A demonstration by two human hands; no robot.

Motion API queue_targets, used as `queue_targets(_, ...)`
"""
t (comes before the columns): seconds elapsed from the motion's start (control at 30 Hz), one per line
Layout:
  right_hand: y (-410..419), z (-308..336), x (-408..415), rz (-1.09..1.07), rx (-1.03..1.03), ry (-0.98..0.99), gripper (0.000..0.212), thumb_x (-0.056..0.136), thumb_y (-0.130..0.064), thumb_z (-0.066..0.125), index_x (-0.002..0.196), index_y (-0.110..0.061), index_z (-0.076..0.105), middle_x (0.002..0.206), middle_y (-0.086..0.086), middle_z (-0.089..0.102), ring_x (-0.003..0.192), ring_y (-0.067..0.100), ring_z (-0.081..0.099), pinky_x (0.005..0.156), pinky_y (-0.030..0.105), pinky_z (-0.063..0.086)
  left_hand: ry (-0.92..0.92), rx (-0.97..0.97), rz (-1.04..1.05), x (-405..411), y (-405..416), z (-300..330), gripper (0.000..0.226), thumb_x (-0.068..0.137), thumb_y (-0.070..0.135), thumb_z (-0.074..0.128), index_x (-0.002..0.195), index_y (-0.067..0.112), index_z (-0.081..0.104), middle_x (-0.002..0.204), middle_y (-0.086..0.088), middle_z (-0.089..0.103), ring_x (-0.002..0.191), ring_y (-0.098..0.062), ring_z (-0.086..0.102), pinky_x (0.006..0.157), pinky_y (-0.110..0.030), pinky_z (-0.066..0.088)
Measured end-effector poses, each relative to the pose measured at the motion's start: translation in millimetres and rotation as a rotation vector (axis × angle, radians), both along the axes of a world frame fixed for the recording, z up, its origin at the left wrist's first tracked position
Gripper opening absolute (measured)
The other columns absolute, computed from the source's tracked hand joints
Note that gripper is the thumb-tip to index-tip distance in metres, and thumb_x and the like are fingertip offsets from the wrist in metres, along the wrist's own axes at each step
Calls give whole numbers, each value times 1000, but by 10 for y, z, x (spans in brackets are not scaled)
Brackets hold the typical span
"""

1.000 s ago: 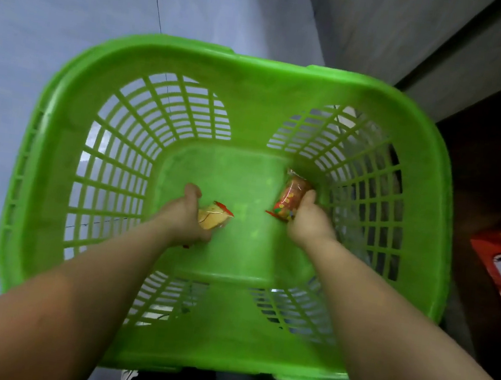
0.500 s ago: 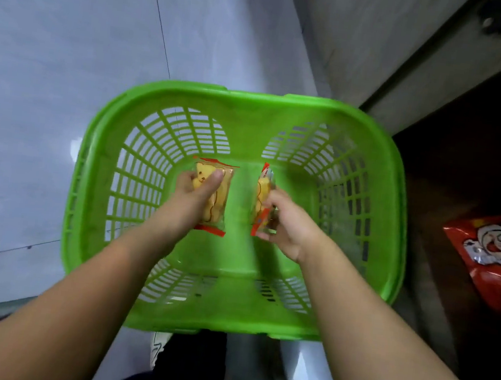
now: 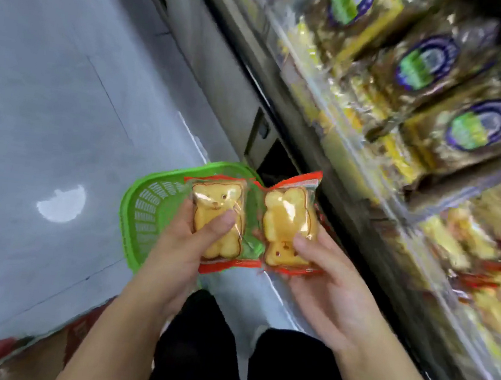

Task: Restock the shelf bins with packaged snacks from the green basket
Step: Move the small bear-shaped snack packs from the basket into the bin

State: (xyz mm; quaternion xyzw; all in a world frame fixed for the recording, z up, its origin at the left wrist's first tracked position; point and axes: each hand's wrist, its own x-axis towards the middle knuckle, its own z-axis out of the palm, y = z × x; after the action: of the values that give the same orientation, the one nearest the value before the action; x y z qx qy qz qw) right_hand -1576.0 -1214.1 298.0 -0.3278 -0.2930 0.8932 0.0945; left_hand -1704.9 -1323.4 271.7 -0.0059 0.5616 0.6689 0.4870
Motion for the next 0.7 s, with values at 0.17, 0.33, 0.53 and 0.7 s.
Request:
queue_targets(0.17, 302, 867, 346, -290, 230, -112, 42, 74, -11, 59, 116, -9, 62, 105, 8, 67, 92, 18, 63, 80, 27, 51, -95, 103, -158, 290, 442, 816, 51, 56, 18, 77, 105, 12, 63, 99, -10, 71, 93, -27, 65, 71, -42, 59)
queue_targets(0.33, 387, 1029, 602, -703, 220, -106, 40, 83, -8, 51, 122, -5, 50, 105, 15, 62, 91, 25, 62, 82, 37, 51, -249, 238, -353, 683, 970, 1083, 54, 63, 17, 75, 115, 20, 59, 109, -4, 70, 100, -19, 67, 87, -44, 54)
queue_targets(0.53, 314, 889, 915, -898, 253, -198, 41, 79, -6, 57, 118, -8, 45, 117, 20, 57, 109, 31, 54, 94, 38, 45, 144, 195, -639, 998, 1366, 995, 43, 66, 21, 72, 106, 27, 60, 100, 3, 73, 94, -15, 69, 76, -29, 54)
queue_targets(0.7, 615, 893, 1434, -638, 529, -646, 68, 63, -39, 74, 124, -29, 47, 122, 1, 61, 113, 14, 57, 93, 31, 49, 448, 255, -928, 889, 1751, 970, 31, 64, 29, 74, 91, 38, 62, 87, 20, 72, 79, 3, 67, 64, -12, 50)
